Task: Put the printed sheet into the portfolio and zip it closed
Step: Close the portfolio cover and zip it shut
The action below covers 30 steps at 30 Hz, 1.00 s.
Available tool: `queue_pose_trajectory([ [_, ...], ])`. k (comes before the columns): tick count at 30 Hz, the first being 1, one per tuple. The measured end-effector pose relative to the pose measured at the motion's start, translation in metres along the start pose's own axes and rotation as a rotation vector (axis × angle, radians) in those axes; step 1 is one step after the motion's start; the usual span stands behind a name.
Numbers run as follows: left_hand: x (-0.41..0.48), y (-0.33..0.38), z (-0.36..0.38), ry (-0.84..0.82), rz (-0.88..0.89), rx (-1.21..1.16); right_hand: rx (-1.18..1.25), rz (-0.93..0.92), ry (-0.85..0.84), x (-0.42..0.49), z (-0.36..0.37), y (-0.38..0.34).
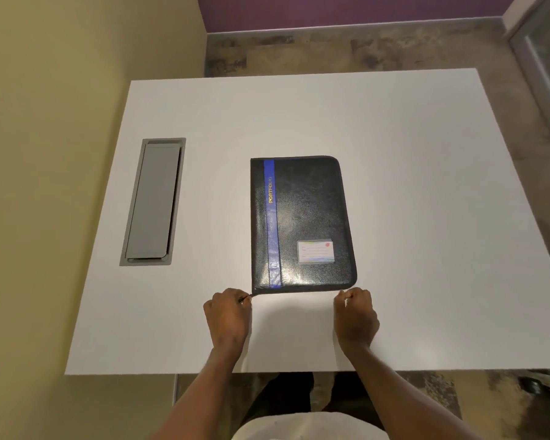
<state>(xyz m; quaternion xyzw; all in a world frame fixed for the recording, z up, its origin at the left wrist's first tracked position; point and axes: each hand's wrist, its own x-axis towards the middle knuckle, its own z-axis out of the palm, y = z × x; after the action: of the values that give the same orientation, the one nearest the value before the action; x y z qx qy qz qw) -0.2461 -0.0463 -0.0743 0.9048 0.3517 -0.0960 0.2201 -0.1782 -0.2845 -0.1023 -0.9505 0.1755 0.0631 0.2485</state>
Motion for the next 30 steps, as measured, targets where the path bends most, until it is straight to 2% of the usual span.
queue_pose_trajectory([
  [2,-0.006,0.004,0.004,0.085,0.045,0.054,0.054,0.058,-0.033,0.009,-0.004,0.008],
  [4,-0.013,0.017,0.007,0.137,0.184,0.081,0.105,0.038,-0.049,0.014,-0.009,0.012],
  [8,-0.017,0.072,0.026,-0.007,0.646,0.201,0.143,-0.026,-0.083,0.019,-0.014,0.018],
  [12,-0.007,0.128,0.058,-0.162,0.884,0.282,0.121,-0.111,-0.123,0.024,-0.018,0.023],
  [18,0.023,0.178,0.069,-0.249,1.013,0.41,0.142,-0.148,-0.196,0.035,-0.024,0.026],
  [23,0.034,0.191,0.056,-0.355,1.086,0.539,0.139,-0.126,-0.217,0.041,-0.031,0.024],
  [30,0.041,0.2,0.053,-0.307,1.177,0.62,0.103,-0.134,-0.186,0.045,-0.031,0.027],
])
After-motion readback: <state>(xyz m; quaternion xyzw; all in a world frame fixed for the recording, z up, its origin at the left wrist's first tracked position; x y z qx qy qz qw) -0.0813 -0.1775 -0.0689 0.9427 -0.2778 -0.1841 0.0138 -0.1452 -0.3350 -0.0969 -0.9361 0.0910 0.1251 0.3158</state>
